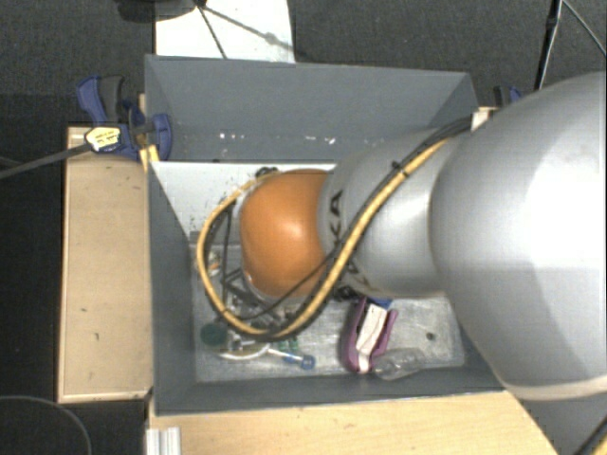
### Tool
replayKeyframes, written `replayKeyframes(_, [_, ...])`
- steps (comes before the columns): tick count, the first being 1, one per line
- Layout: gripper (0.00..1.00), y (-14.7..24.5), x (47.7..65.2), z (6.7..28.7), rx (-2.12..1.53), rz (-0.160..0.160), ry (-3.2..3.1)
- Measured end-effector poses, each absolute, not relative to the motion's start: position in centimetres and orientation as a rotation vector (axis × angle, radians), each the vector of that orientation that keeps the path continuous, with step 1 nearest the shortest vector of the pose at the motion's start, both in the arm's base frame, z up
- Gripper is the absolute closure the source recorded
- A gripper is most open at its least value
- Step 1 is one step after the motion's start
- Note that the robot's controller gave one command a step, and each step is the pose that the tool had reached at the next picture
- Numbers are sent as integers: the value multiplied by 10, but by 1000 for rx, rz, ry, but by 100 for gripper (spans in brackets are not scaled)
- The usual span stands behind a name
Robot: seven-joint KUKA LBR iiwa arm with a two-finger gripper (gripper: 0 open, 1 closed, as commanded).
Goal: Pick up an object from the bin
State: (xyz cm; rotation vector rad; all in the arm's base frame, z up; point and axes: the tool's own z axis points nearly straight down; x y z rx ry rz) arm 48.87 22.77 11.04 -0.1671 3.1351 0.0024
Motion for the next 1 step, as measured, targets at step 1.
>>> replayKeyframes(1, [100,227,485,124,-380,3,3115])
